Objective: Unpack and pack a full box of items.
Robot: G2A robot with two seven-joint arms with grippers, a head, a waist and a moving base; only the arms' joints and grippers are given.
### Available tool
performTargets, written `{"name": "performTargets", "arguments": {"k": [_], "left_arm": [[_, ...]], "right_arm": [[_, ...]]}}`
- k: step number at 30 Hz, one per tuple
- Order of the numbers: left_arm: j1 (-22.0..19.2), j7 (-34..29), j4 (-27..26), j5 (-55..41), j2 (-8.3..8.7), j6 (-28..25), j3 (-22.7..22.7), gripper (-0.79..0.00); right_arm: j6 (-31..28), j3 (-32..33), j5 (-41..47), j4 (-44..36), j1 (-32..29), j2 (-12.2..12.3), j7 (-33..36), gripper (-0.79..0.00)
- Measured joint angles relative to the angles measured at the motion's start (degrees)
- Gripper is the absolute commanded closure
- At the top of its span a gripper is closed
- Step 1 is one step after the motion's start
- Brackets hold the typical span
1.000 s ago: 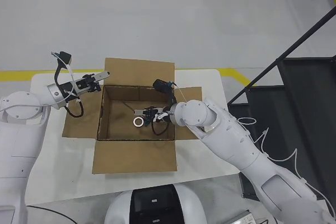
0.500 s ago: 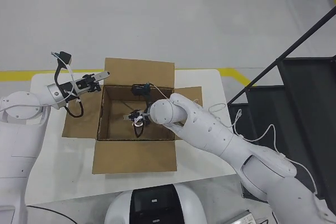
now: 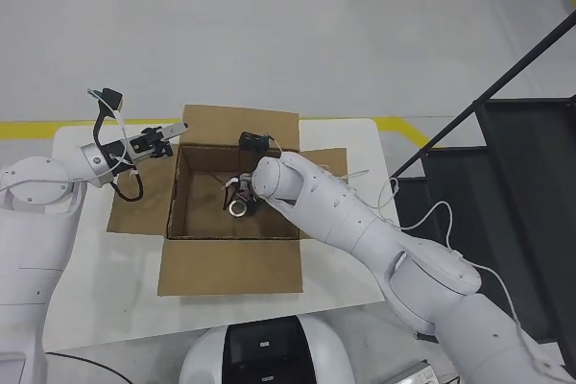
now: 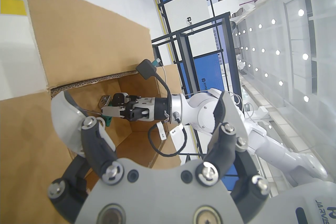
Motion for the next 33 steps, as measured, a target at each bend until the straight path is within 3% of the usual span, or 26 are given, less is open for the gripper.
{"name": "performTargets", "arguments": {"k": [2,3,5,11,17,25,29,33], "left_arm": [[0.0,0.0,0.0,0.0,0.0,0.0,0.0,-0.785],[0.0,0.0,0.0,0.0,0.0,0.0,0.0,-0.785],[0.0,0.0,0.0,0.0,0.0,0.0,0.0,-0.785],[0.0,0.0,0.0,0.0,0.0,0.0,0.0,-0.785],[0.0,0.0,0.0,0.0,0.0,0.0,0.0,-0.785],[0.0,0.0,0.0,0.0,0.0,0.0,0.0,-0.785],[0.0,0.0,0.0,0.0,0.0,0.0,0.0,-0.785],[0.0,0.0,0.0,0.0,0.0,0.0,0.0,-0.785]], "right_arm": [[0.3,-0.2,0.0,1.4,0.4,-0.7,-0.1,-0.397],[0.4,-0.4,-0.1,2.1,0.6,-1.1,-0.2,-0.48],[0.6,-0.4,-0.2,2.8,0.8,-1.6,-0.2,-0.529],[0.7,-1.4,-3.8,0.9,0.5,-2.2,0.5,-0.785],[0.1,-1.8,-10.8,-6.7,-2.4,-0.7,-0.8,-0.785],[0.4,1.4,-20.6,-20.1,-8.8,3.7,0.2,-0.785],[-1.6,1.2,-26.6,-21.0,-9.7,5.2,4.4,-0.785],[-8.1,-0.4,-34.0,-19.9,-9.4,5.7,4.9,-0.785]]}}
